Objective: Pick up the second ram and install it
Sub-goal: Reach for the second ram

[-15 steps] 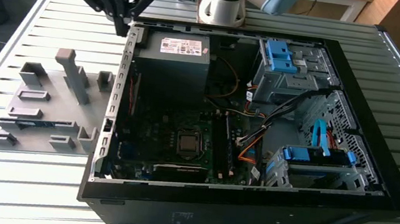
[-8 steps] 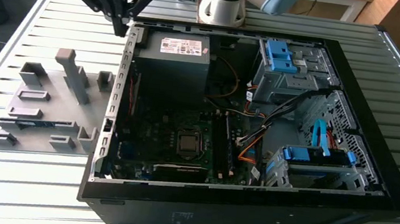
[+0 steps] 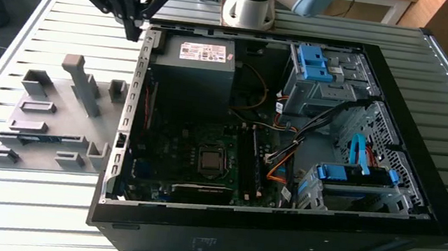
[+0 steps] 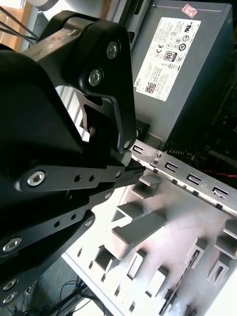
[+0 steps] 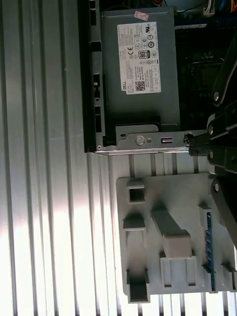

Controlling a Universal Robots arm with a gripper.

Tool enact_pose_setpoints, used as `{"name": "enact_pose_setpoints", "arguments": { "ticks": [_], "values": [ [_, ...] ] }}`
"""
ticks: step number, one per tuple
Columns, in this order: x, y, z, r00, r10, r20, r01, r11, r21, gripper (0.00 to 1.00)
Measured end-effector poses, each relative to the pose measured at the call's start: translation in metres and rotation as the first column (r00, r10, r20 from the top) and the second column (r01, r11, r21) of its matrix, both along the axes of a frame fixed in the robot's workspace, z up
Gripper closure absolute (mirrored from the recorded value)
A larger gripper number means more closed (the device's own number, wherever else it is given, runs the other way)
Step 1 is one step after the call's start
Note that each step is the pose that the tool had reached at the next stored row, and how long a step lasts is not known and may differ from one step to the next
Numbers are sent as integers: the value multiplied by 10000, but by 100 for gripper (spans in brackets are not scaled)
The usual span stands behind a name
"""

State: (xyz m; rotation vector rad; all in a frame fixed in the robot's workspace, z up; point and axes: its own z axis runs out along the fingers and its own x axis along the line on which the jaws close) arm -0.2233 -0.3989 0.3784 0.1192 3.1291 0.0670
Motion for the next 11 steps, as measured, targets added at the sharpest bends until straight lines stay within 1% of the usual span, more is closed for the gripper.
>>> {"name": "enact_pose_setpoints", "arguments": {
  "ticks": [11],
  "values": [
    [-44,0,-6,10000,0,-5,0,10000,0,90]
  ]
}}
